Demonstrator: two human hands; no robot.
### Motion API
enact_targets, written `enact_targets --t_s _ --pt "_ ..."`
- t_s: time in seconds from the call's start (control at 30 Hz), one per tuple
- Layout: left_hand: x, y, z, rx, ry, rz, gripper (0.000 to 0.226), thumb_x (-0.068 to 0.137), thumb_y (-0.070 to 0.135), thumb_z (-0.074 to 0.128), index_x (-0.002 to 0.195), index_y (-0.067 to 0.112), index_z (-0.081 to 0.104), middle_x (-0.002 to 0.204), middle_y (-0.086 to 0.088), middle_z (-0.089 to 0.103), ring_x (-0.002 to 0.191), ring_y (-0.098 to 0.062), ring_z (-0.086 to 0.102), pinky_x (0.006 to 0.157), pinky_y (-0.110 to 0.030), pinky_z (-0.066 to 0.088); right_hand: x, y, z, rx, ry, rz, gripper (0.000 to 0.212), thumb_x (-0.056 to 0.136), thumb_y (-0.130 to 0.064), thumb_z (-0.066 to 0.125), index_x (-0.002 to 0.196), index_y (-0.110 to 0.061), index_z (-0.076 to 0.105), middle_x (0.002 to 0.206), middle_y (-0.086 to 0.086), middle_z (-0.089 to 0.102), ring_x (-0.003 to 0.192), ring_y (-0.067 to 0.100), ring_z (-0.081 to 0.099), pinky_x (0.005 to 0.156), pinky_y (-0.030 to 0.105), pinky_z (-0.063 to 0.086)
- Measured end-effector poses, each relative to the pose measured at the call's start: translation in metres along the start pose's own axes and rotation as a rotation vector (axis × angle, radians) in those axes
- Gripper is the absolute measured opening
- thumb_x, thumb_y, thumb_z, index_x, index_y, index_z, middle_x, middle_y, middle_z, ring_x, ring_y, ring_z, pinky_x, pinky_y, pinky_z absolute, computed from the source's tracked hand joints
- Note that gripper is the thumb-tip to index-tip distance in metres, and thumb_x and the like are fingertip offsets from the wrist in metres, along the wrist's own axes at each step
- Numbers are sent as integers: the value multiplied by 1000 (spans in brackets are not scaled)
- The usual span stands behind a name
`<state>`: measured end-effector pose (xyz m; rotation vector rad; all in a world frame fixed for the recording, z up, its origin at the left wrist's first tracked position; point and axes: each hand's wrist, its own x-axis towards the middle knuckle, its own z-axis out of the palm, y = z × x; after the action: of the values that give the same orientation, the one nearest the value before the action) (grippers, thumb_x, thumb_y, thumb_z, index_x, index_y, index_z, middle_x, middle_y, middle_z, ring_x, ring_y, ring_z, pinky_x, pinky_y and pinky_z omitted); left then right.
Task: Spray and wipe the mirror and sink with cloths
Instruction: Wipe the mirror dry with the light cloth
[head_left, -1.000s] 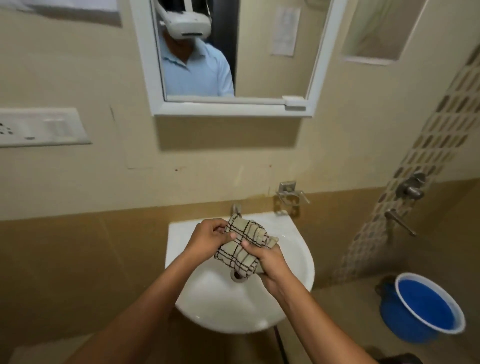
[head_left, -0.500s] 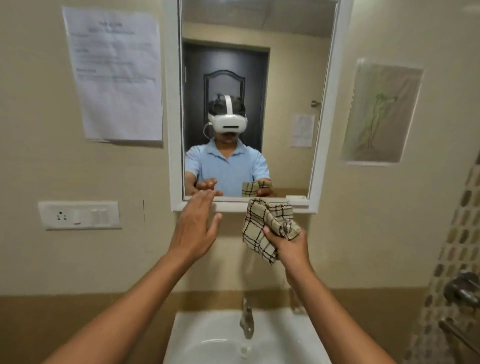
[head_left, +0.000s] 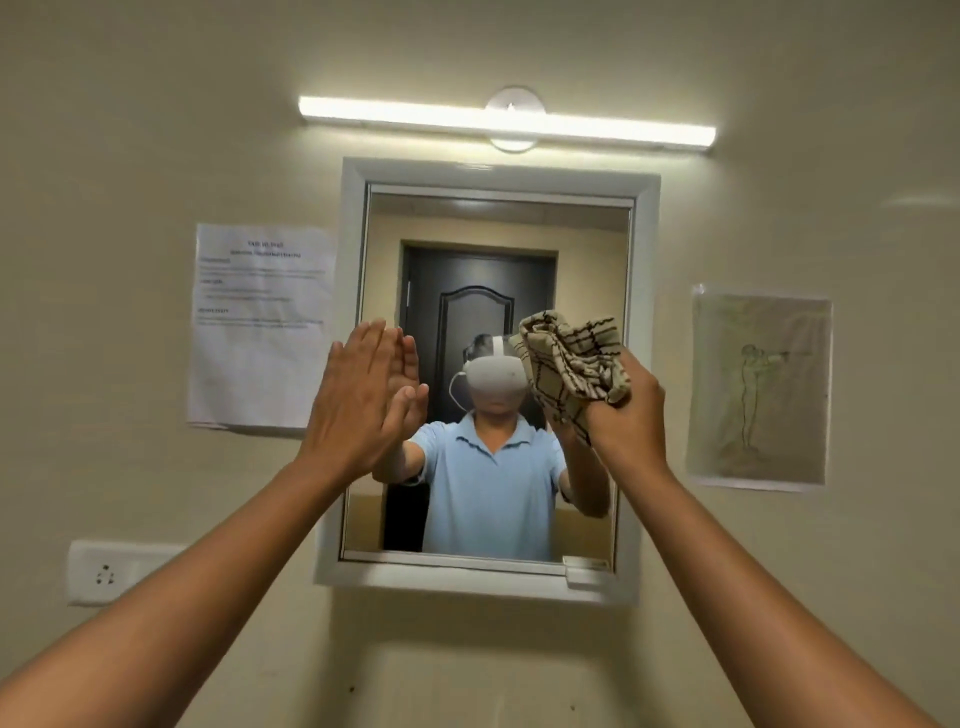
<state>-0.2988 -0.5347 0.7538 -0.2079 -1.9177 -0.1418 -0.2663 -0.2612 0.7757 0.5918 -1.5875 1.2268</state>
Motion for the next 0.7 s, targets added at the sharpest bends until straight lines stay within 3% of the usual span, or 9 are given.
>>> enact_targets --t_s 0.17,0.33,0.43,0.53,0.6,0.63,0.7 --pt "46 -17 -12 44 62 12 78 93 52 16 158 11 6 166 -8 -1 153 -21 -6 125 -44 0 57 -12 1 -195 101 -191 42 81 2 61 119 -18 62 100 6 72 89 20 68 72 39 60" --pt "89 -43 -10 140 161 30 73 98 43 26 158 10 1 166 -9 -7 153 -23 -10 124 -41 -7 100 -19 1 -595 305 -410 39 82 -2 68 119 -9 59 111 15 67 92 35 67 74 33 52" --pt "109 -53 -9 162 193 42 72 98 45 20 158 10 0 166 -9 -10 153 -22 -12 122 -37 -14 120 -7 12 -732 320 -407 52 84 -2 65 133 -11 52 136 16 56 121 36 57 95 45 52" --pt "120 -63 0 151 199 42 70 99 44 15 158 11 -2 166 -7 -10 153 -19 -14 122 -37 -15 123 12 33 -807 185 -339 70 83 -1 67 145 -17 40 151 13 40 141 34 35 112 52 36" --pt "123 -71 7 136 207 57 67 100 40 15 158 11 0 166 -8 -8 153 -20 -11 123 -38 -12 120 24 47 -801 117 -288 80 84 -15 68 152 -19 26 160 12 23 149 30 15 121 50 17" --pt "123 -74 9 126 210 67 66 100 37 17 158 10 1 166 -9 -6 153 -21 -9 123 -37 -12 119 29 52 -806 100 -270 84 87 -32 64 155 -19 17 163 10 13 151 28 4 123 47 6" --pt "122 -79 12 117 230 97 64 100 32 21 158 9 4 166 -10 -3 154 -23 -6 124 -36 -10 122 35 59 -848 108 -252 94 87 -70 40 156 -22 -1 164 5 -6 151 22 -11 121 44 -9"
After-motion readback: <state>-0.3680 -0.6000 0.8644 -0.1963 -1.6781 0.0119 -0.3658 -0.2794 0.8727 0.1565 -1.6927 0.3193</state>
